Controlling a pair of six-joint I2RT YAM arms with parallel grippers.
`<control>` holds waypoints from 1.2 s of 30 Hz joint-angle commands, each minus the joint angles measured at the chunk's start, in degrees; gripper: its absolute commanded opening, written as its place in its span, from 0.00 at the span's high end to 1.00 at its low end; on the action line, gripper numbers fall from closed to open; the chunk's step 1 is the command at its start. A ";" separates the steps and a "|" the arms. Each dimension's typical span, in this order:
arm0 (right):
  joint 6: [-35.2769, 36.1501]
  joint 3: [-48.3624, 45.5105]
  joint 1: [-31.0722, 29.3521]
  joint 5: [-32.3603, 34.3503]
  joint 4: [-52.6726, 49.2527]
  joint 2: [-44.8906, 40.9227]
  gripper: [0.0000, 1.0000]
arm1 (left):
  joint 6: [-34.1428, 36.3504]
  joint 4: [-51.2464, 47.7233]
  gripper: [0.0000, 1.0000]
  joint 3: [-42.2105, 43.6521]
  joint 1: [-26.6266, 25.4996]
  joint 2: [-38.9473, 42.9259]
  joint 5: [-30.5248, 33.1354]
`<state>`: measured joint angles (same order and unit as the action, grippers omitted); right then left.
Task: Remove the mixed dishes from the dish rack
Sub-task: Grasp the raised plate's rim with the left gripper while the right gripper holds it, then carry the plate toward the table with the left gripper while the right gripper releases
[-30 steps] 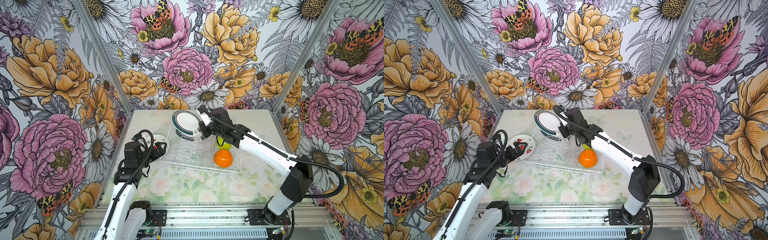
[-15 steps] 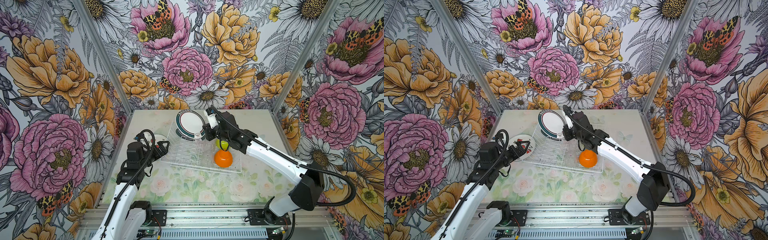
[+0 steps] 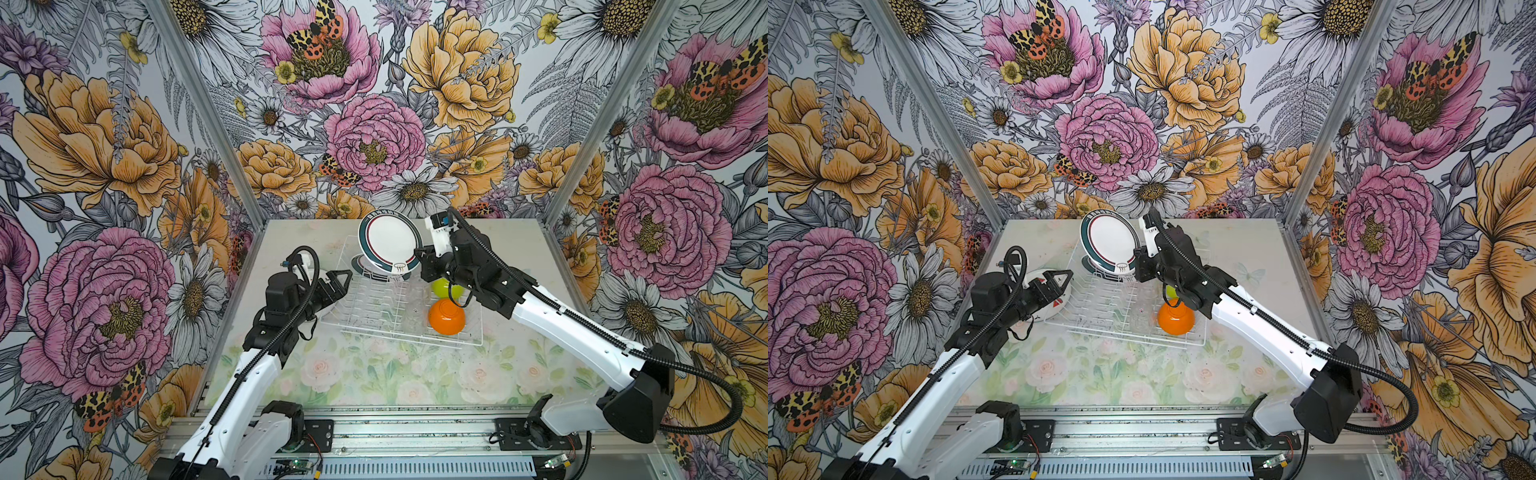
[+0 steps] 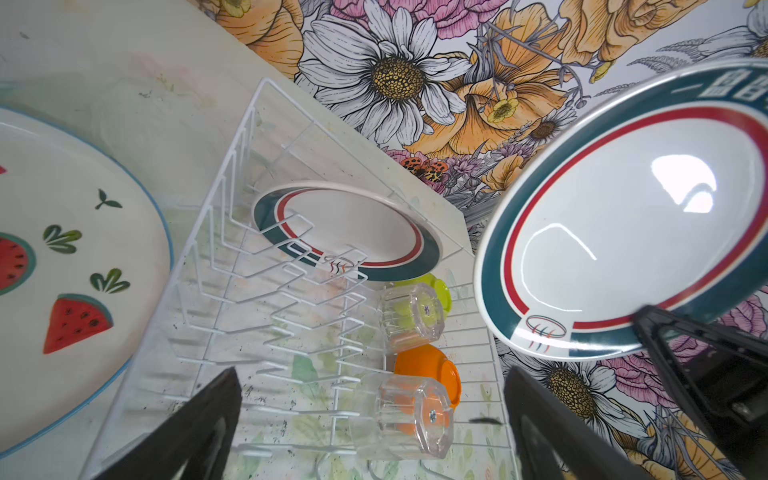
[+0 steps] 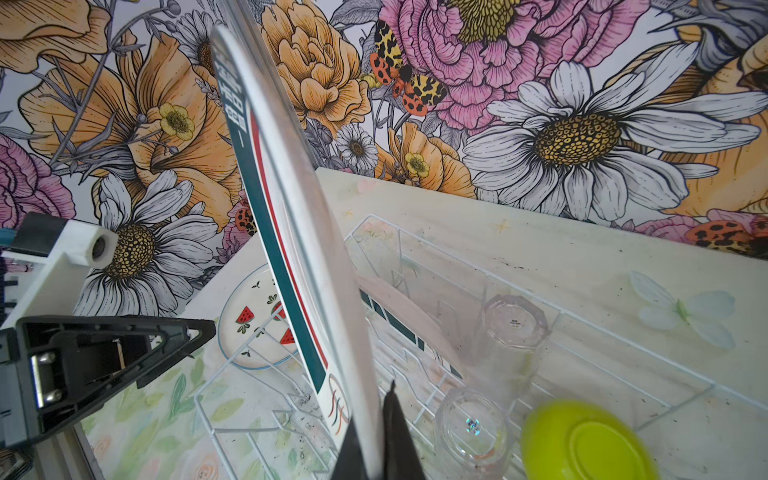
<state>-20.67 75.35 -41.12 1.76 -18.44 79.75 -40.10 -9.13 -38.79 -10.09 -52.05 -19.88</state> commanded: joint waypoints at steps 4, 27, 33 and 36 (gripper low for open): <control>-7.42 1.43 3.12 -0.77 4.18 -3.86 1.00 | -2.10 10.77 0.01 -4.44 -3.82 -3.99 3.49; -15.70 -0.42 6.53 -11.61 5.76 -7.29 1.00 | -4.94 36.25 0.01 -11.61 -11.86 -22.30 -1.66; -16.39 -0.14 6.77 -14.45 6.41 -5.73 1.00 | -6.22 39.74 0.04 -11.59 -11.84 -24.14 -3.56; -16.67 -0.28 7.06 -14.90 6.57 -5.18 1.00 | -6.38 41.60 0.14 -11.50 -11.89 -24.65 -5.22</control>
<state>-36.45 74.63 -34.41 -10.96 -16.78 74.30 -46.06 28.10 -49.10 -21.58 -76.29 -22.22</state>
